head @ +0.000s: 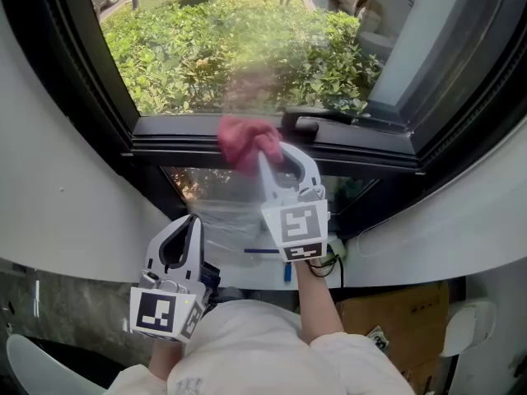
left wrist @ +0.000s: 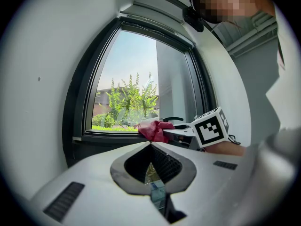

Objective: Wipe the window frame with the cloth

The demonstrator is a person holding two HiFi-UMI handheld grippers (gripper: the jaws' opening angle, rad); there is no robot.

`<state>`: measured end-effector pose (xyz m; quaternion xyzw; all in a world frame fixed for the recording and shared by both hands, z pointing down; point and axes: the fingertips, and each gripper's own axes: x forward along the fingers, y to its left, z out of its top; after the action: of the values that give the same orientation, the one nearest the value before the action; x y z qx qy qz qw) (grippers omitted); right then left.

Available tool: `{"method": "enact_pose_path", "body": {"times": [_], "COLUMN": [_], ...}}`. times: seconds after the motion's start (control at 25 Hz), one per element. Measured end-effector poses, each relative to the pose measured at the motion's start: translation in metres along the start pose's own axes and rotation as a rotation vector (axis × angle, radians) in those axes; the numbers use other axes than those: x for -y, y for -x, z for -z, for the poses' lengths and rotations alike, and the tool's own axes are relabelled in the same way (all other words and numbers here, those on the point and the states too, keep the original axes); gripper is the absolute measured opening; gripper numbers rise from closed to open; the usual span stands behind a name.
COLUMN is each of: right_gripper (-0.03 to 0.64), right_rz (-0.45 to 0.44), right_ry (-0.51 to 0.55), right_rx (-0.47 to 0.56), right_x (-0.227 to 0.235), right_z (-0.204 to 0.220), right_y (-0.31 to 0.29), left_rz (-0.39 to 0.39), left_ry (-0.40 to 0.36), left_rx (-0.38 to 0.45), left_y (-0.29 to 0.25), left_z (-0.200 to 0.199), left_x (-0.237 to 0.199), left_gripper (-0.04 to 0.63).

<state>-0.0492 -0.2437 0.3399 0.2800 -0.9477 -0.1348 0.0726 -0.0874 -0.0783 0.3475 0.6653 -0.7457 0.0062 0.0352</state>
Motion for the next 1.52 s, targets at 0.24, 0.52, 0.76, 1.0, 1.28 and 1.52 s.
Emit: {"method": "enact_pose_path", "body": {"times": [0.24,0.52,0.76,1.0,1.28,1.52], "right_gripper": [0.086,0.086,0.086,0.086,0.086,0.086], "right_rz": [0.007,0.018,0.036,0.050,0.086,0.110], "right_ry": [-0.009,-0.017,-0.016,-0.014,-0.009,-0.002], "right_rx": [0.003,0.003,0.001,-0.006,-0.012,-0.020], "right_x": [0.008,0.016,0.022,0.026,0.035,0.038], "right_z": [0.003,0.005,0.008,0.009,0.013,0.013], "right_y": [0.005,0.009,0.013,0.016,0.022,0.023], "left_rz": [0.006,0.018,0.032,0.040,0.062,0.078], "left_ry": [-0.003,-0.008,-0.006,-0.003,0.007,0.012], "left_rx": [0.003,0.000,0.004,0.007,0.008,0.014], "left_y": [-0.003,-0.006,-0.008,-0.008,-0.009,-0.008], "left_z": [-0.001,-0.003,-0.004,-0.005,-0.003,-0.005], "left_x": [0.007,0.015,0.018,0.016,0.015,0.012], "left_gripper": [0.008,0.008,0.008,0.008,0.008,0.008]}}
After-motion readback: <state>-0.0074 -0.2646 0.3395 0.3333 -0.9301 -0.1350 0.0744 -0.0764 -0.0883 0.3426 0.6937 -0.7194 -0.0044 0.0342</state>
